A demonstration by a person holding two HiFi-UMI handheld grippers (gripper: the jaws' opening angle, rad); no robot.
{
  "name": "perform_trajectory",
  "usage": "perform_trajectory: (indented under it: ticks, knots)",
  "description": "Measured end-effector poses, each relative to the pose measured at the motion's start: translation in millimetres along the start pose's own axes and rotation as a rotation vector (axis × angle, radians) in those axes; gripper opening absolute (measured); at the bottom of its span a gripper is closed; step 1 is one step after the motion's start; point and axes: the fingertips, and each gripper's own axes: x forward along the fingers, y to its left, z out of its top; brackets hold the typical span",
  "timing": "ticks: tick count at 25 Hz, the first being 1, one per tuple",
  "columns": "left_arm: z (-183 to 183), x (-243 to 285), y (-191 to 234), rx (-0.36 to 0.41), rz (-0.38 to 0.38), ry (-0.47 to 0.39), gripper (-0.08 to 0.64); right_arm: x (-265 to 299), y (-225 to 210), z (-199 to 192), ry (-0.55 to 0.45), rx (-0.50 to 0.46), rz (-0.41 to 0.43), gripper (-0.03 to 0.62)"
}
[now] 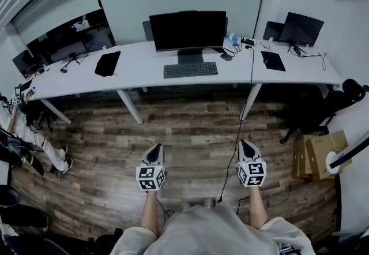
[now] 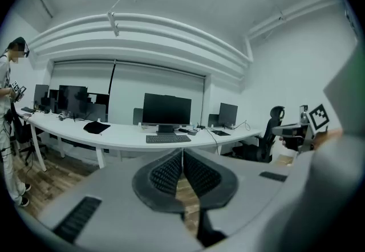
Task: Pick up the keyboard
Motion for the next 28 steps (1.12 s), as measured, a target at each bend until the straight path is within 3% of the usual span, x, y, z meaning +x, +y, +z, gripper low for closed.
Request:
perform_trajectory:
  ticks: [12,13,14,18,19,21,28]
  knots:
    - [-0.6,3.4,-5.7,-0.007,-0.010,0.003,0.015,1.6,-4.4,0.4,-0.017,0.014,0.015,0.002]
    - [0.5,3.7,-7.2,-0.013,-0.023,-0.005,0.016,2.4,-3.0,-0.1,-0.018,0.017,0.030,0.020]
    - [1.2,4.1,-8.9,-0.019,-0.036,-0.012,0.021,3.4,-0.8,-0.8,-0.017,0.021,0.050,0.082]
    - [1.0,8.4,-15.6,-0.046,-0.101,-0.023,0.262,10.0,6.3,-5.1,-0.011,0.014,0.091,0.355]
    - [0.8,9.6,-16.4,-0.046,-0.106,-0.023,0.274,11.2,6.0,-5.8,-0.012,0.007,0.087,0.390]
    - [-1.6,11.9,-18.3,-0.032,-0.103,-0.010,0.309,12.6,4.6,-7.2,-0.012,0.001,0.085,0.424]
    - [2.3,14.8,-23.2,-0.022,-0.087,-0.027,0.311,15.2,0.8,-7.5,-0.008,-0.005,0.096,0.424]
